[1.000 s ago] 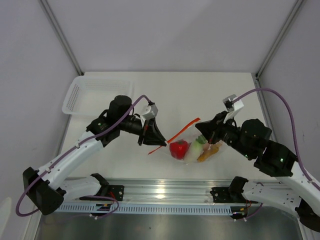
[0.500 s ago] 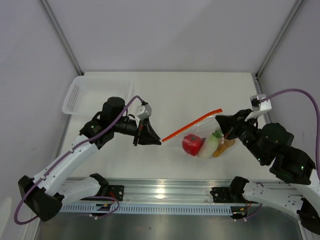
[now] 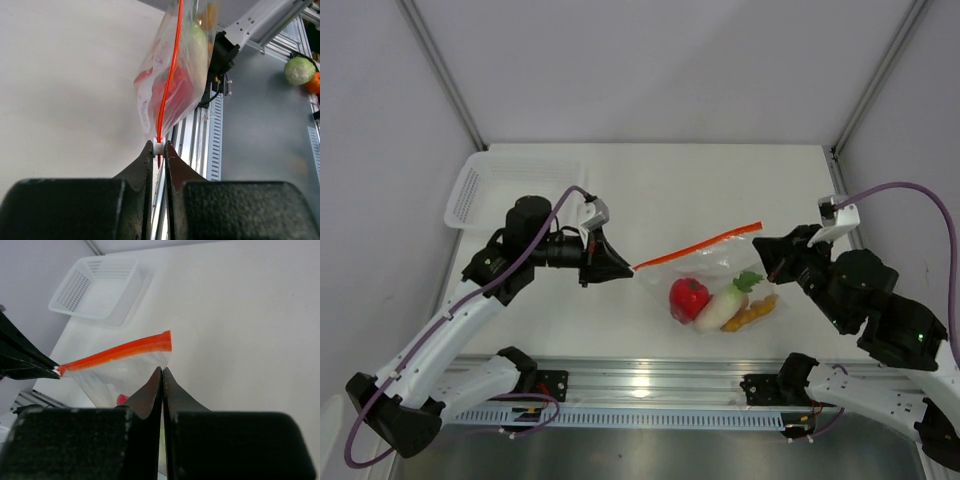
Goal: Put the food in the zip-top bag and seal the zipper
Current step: Zip the zipper food storage bag at the center of the board, then place the zipper food storage bag at the center of the board.
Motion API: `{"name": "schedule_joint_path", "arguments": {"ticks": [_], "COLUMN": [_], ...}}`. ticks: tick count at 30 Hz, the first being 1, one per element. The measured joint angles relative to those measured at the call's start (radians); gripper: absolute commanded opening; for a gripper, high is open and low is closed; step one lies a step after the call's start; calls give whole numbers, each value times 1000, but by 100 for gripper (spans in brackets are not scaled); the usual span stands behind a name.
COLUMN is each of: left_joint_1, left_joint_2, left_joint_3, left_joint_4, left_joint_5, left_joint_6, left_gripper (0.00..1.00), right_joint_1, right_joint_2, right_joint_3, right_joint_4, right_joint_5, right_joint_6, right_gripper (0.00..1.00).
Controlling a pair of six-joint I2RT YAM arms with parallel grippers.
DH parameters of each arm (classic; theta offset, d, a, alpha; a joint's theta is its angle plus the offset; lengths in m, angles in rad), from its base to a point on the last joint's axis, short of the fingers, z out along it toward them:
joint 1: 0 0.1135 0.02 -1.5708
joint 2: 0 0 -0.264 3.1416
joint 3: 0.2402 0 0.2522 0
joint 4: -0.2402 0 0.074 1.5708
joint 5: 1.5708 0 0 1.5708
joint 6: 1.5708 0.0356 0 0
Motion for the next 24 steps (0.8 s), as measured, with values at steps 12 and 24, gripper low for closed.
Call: {"name": "schedule_joint_path", "arguments": {"ticks": [12, 24], "left_joint_1": [7, 43], "left_joint_2": [93, 474], "left_joint_3": [31, 231], "left_joint_4": [-37, -34], "left_joint_5": [-256, -418], "left_joint_6": [-194, -264], "left_gripper": [1, 1], "right_joint_1": [-10, -320], "right_joint_2": [243, 583], "right_joint_3": [-378, -335], "right_joint_4": [147, 347], "right_joint_5": [-174, -384], "right_joint_6": [213, 272], "right_gripper": [0, 0]}}
